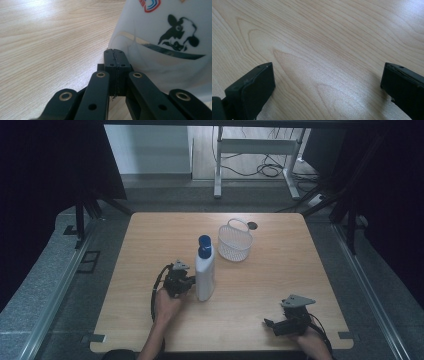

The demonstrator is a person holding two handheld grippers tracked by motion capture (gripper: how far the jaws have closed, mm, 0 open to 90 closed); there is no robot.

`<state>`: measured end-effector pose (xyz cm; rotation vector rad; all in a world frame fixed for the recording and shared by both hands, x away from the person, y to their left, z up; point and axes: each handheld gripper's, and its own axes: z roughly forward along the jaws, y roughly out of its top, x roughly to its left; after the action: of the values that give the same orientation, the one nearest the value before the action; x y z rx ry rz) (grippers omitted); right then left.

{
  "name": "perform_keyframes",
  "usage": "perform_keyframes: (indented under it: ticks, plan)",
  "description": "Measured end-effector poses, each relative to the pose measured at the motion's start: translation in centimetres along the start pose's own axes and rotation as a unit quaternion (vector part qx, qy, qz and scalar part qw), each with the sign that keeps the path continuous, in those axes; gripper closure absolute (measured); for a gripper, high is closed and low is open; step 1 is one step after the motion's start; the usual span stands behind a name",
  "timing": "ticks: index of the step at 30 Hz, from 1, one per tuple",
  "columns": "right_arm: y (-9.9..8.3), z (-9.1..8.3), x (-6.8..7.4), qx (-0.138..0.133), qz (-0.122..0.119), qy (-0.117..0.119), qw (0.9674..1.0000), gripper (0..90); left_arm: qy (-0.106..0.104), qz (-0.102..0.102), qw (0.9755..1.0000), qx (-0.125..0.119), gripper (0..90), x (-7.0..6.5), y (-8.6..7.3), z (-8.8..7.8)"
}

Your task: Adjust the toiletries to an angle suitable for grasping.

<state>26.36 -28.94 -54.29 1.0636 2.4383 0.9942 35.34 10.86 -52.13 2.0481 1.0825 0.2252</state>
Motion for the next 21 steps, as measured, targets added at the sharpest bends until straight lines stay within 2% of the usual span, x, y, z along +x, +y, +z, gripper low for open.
perform_keyframes:
  ticks: [21]
  plan:
    - [0.0,0.0,0.0,0.0,0.0,0.0,1.0,0.0,-0.023,0.034,0.9992,0.006,89.2,-2.8,1.2,1.3]
